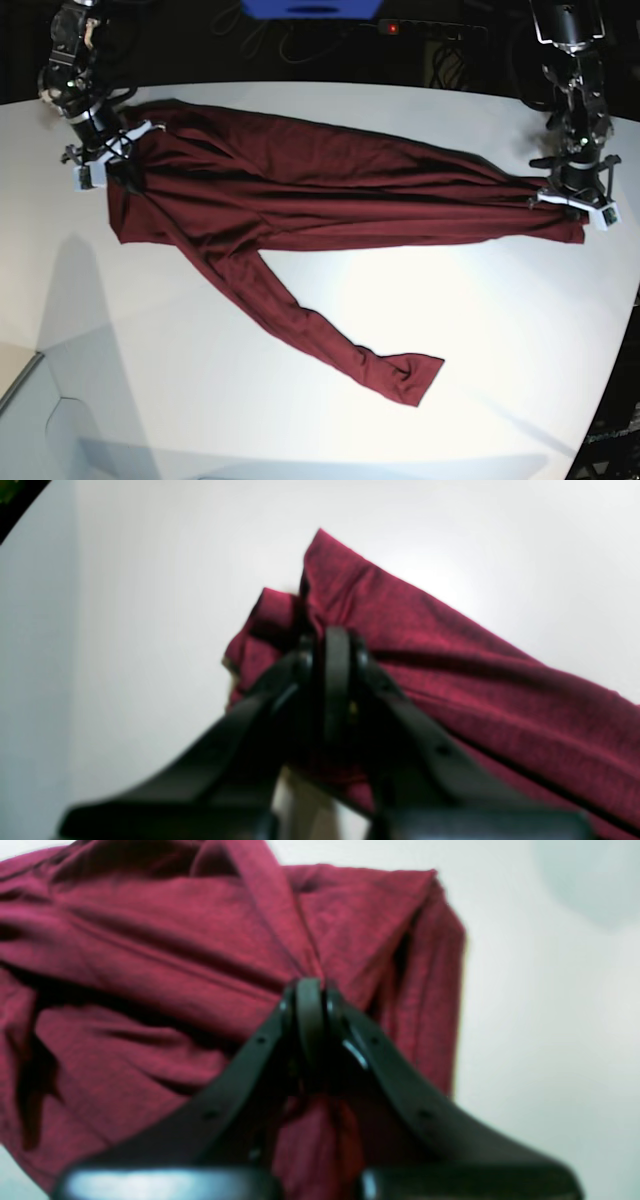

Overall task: Layout the t-shirt on the table in an organized manner, then fold the t-shirt properly
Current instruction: 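Grasp the loose sleeve with the right gripper, then fold the sleeve with the right gripper back over the shirt body, then reach the left gripper over the shirt and grasp the folded sleeve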

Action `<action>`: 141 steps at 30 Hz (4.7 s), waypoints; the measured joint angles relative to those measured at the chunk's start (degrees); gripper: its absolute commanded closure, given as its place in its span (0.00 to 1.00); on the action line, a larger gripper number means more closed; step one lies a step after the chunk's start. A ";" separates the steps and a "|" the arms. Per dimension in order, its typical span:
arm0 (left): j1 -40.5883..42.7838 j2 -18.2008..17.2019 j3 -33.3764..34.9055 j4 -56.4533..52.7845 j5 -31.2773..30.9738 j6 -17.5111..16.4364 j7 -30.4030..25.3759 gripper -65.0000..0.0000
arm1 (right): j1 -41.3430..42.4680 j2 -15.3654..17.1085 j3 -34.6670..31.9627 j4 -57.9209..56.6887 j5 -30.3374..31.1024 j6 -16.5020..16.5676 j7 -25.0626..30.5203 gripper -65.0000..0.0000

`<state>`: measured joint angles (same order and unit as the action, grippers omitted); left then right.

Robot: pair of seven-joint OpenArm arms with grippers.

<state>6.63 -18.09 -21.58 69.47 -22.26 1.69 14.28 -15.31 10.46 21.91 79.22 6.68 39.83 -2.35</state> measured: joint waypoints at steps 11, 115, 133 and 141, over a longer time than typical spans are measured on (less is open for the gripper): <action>-2.47 -0.24 -0.48 0.37 -0.09 0.83 8.26 0.42 | -0.81 2.40 -0.96 3.61 -0.24 0.00 -0.37 0.58; -2.47 3.41 -7.89 4.85 0.20 0.28 12.46 0.42 | 5.42 -4.33 -49.55 14.78 -0.26 -3.89 -11.72 0.90; -1.95 3.48 -7.91 19.87 -3.28 0.87 17.81 0.23 | 1.88 -1.14 -39.87 23.61 -0.22 -3.89 -11.34 0.40; -8.63 5.97 3.72 24.26 -11.45 0.68 20.26 0.18 | -1.42 -1.14 -29.94 23.56 -0.11 -3.89 -11.15 0.40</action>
<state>-2.00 -12.12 -17.87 93.73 -33.71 2.37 34.54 -16.73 9.32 -8.03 102.78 6.57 35.94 -13.50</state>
